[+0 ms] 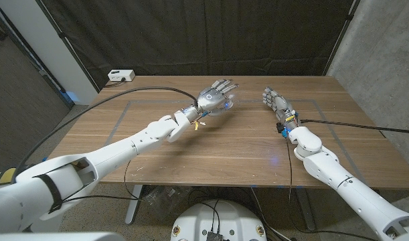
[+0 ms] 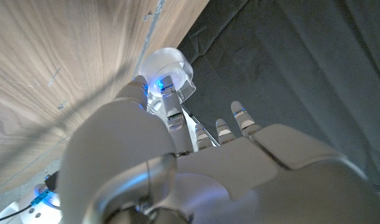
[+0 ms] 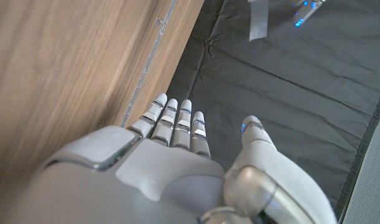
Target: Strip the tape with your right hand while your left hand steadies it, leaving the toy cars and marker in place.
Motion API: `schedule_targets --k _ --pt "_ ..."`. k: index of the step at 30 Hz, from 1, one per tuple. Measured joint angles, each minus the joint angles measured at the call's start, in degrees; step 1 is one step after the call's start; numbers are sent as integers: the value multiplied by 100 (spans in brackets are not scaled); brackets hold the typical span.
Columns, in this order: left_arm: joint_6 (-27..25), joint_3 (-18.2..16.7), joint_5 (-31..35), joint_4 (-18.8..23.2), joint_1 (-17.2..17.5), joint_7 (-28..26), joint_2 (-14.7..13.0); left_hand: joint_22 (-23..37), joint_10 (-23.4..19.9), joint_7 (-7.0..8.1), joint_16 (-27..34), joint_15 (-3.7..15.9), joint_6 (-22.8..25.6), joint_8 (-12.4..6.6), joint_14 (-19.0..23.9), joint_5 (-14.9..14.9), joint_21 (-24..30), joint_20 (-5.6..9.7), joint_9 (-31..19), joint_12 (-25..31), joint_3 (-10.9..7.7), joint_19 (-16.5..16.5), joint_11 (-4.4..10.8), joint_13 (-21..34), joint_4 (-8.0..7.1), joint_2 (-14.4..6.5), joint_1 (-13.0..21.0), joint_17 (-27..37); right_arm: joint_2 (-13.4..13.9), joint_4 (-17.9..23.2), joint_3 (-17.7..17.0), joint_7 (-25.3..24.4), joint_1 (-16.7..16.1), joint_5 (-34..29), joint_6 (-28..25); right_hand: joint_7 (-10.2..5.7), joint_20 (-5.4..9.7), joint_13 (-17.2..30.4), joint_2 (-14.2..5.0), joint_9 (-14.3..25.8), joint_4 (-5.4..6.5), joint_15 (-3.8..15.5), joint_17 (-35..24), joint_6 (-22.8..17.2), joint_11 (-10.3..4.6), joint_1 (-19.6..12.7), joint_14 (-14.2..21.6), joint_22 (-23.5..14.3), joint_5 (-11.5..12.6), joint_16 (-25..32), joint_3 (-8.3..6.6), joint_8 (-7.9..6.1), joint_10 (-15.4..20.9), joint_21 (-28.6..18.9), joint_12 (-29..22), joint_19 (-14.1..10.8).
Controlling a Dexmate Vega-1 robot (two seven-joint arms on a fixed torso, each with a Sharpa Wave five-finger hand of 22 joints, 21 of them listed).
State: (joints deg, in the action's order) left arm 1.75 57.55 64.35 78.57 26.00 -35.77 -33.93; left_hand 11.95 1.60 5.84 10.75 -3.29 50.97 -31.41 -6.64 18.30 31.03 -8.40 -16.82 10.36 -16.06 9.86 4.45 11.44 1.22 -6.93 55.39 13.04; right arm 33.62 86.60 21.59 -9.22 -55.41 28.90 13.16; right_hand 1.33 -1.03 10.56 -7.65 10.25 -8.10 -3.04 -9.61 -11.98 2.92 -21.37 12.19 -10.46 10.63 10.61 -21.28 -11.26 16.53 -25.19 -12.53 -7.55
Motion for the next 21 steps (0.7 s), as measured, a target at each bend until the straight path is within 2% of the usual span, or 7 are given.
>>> schedule_targets --k 4,9,13,16,19,21 --pt "-32 -23 -76 -85 37 -330 48 20 -24 30 46 -39 -30 -98 -118 95 -77 -200 -26 126 79 9 -9 13 -79 -6 -6 23 63 169 18 -170 -48 -130 -146 -19 -95 0 6 30 -84 -43 0 -18 -8 -170 46 -9 0 0 -54 0 -9 8 0 15" --pt "-86 -49 -176 -136 79 -667 95 46 -150 30 114 -54 -30 -151 -68 146 -77 -309 -36 201 119 18 -26 38 -119 -6 -6 65 109 309 25 -363 -99 -280 -296 -30 -219 0 0 30 -140 -110 0 -30 -39 -318 64 -9 0 0 -111 0 -39 41 0 34" --pt "-106 -90 -278 -135 119 -799 112 60 -16 30 114 -211 -31 -152 -230 214 -116 -330 -33 198 159 -3 -93 44 -159 -6 -6 94 138 410 32 -536 -155 -423 -369 -53 -289 0 -14 30 -186 -159 -15 -53 -39 -466 114 -35 0 0 -157 0 -39 41 0 25" --pt "-90 -137 -505 -87 153 -822 113 73 113 50 73 -237 -51 -167 -295 276 -181 -330 -18 161 204 -2 -114 70 -204 -6 -6 123 149 462 34 -616 -196 -492 -395 -53 -297 0 -13 30 -211 -138 -14 -52 -39 -544 137 -35 0 0 -182 0 -39 59 0 33" --pt "12 -208 -745 -74 195 -784 135 73 147 51 65 -237 -51 -197 -295 319 -222 -330 -17 161 221 -2 -74 70 -221 -5 -6 147 155 501 34 -697 -236 -556 -405 -53 -297 0 -21 29 -210 -138 -14 -52 -39 -580 137 -35 0 0 -181 0 -39 62 0 33" --pt "95 -267 -897 -93 227 -790 172 73 20 51 93 -212 -51 -209 -334 388 -244 -352 7 211 252 20 52 70 -252 -5 -5 159 155 513 34 -733 -255 -585 -406 -52 -297 0 -30 29 -210 -138 -14 -52 -39 -617 137 -35 0 0 -181 0 -39 62 0 33"
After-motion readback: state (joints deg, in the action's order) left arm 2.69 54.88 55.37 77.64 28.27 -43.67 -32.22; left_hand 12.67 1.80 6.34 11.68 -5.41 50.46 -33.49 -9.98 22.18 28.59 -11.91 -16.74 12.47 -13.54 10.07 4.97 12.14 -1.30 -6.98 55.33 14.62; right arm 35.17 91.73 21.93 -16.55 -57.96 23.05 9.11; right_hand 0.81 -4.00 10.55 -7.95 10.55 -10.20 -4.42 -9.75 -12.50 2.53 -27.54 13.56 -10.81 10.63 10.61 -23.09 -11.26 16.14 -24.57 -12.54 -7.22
